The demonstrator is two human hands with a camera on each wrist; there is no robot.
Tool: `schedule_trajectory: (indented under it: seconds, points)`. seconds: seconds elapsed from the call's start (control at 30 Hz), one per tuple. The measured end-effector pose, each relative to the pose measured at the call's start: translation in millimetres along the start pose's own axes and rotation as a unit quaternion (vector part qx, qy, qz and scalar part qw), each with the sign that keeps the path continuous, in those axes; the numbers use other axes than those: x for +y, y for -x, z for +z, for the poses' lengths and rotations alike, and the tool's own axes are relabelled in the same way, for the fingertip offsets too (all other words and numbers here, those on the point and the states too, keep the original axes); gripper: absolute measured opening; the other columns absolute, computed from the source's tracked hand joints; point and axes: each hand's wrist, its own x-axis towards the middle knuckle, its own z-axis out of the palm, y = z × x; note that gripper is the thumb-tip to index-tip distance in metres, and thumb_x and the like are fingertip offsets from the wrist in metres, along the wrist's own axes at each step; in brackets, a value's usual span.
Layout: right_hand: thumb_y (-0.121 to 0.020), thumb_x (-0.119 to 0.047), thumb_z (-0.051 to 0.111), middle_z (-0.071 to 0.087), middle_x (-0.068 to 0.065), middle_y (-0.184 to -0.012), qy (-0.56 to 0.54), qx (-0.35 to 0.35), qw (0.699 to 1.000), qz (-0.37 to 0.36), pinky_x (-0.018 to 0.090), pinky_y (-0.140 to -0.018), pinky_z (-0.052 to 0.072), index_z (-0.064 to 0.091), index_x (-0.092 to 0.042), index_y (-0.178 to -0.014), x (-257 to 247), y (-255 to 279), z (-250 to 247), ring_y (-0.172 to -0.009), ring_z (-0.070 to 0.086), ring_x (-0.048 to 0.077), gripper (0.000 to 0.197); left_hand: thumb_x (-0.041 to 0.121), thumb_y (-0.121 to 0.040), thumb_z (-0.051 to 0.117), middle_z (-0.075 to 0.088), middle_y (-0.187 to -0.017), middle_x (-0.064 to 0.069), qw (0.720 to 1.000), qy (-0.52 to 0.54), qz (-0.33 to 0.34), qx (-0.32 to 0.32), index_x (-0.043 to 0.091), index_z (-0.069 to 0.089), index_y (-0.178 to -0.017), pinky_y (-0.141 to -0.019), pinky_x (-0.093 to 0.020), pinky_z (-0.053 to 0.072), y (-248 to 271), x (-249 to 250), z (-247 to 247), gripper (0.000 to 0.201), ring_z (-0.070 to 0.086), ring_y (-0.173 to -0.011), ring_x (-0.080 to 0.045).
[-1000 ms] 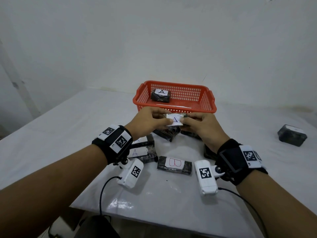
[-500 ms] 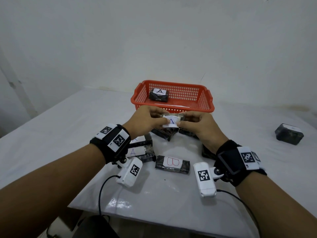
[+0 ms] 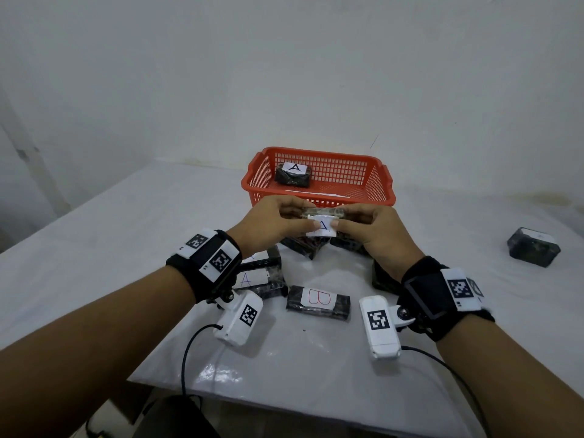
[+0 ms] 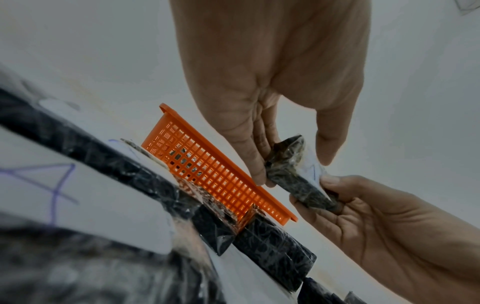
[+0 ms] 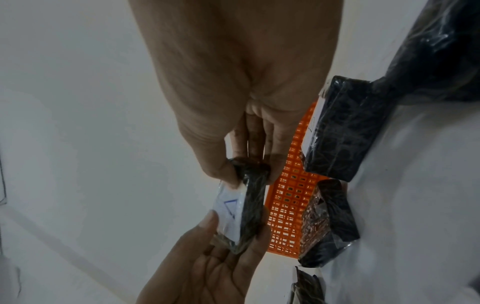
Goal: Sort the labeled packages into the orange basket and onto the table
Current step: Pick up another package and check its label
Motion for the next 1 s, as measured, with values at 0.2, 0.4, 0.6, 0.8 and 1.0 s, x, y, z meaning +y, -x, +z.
schedule_trajectory:
  seconds: [0.2,0.4,0.6,0.8,1.0]
  points:
    - [-0.09,-0.01,0.078,0.078,0.017,-0.115,-0.074,-0.029,0.994,0.068,0.043,-0.091,0.062,0.073,-0.003,-0.112,-3.5,-1.7,8.5,-0.107,0.076,0.034,0.023,0.006,-0.078,0.087,0.078,-0.108,-0.007,1.0,-0.009,0.023,0.015,0.012,0.071,-0.113,-0.098,-0.043,0.06,-1.2,-1.1,0.2,0.039,0.075,-0.102,-0.023]
    - [-0.093,-0.006,0.074,0.079,0.02,-0.109,-0.077,-0.006,0.995,0.064,0.04,-0.091,0.063,0.074,0.006,-0.11,-5.8,-3.4,6.4,-0.104,0.076,0.036,0.021,0.014,-0.078,0.089,0.077,-0.117,-0.003,0.999,0.031,0.02,-0.007,0.014,0.07,-0.12,-0.1,-0.039,0.058,-0.3,-0.6,0.3,0.047,0.073,-0.11,-0.02]
    - [-0.09,-0.003,0.077,0.078,0.022,-0.11,-0.083,0.007,0.995,0.048,0.039,-0.09,0.064,0.073,0.006,-0.112,-8.3,-2.8,6.5,-0.102,0.077,0.035,0.024,0.009,-0.095,0.071,0.078,-0.106,-0.008,0.999,0.045,0.003,0.012,0.004,0.076,-0.114,-0.075,-0.02,0.06,0.1,2.3,1.8,0.02,0.077,-0.09,-0.013]
    - [-0.088,0.004,0.076,0.076,0.023,-0.112,-0.097,-0.015,0.993,0.071,0.036,-0.086,0.065,0.073,-0.003,-0.107,-9.6,-0.1,7.2,-0.1,0.078,0.032,0.02,0.006,-0.093,0.073,0.079,-0.102,-0.009,0.999,0.037,0.004,0.027,0.003,0.076,-0.114,-0.072,-0.018,0.058,1.9,0.7,1.8,0.021,0.076,-0.083,-0.01]
    - [-0.086,0.006,0.077,0.077,0.023,-0.111,-0.074,-0.011,0.995,0.068,0.044,-0.096,0.061,0.074,-0.001,-0.111,-8.8,0.3,6.2,-0.105,0.076,0.036,0.026,0.012,-0.092,0.075,0.078,-0.107,-0.015,0.998,0.047,-0.01,0.027,0.005,0.076,-0.115,-0.076,-0.023,0.06,2.4,-2.5,1.5,0.023,0.076,-0.093,-0.02]
